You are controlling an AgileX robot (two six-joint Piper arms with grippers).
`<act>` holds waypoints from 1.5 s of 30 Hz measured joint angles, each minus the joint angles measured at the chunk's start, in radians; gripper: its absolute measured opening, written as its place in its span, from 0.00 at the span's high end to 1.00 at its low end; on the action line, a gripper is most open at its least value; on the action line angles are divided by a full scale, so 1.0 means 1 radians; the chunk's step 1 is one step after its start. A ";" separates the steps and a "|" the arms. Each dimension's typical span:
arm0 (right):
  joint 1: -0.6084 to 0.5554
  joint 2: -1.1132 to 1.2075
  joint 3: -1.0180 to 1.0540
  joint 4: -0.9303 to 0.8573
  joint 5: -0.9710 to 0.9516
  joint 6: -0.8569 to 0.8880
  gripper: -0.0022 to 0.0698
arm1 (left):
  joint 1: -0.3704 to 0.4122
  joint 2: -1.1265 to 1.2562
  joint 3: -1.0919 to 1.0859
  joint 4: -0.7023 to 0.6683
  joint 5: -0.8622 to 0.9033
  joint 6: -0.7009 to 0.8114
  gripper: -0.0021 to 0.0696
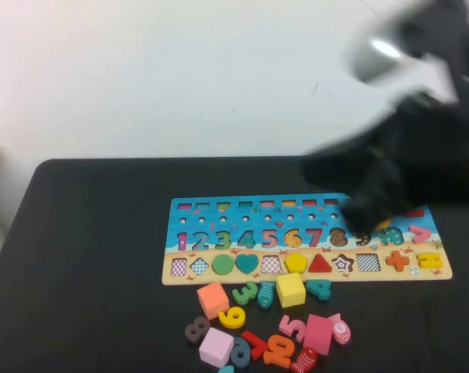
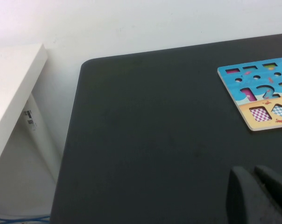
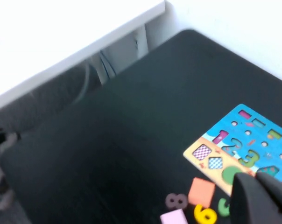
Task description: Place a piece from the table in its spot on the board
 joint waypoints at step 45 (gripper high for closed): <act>-0.167 -1.199 1.082 -0.451 -0.252 0.545 0.94 | 0.000 0.000 0.000 0.000 0.002 0.000 0.97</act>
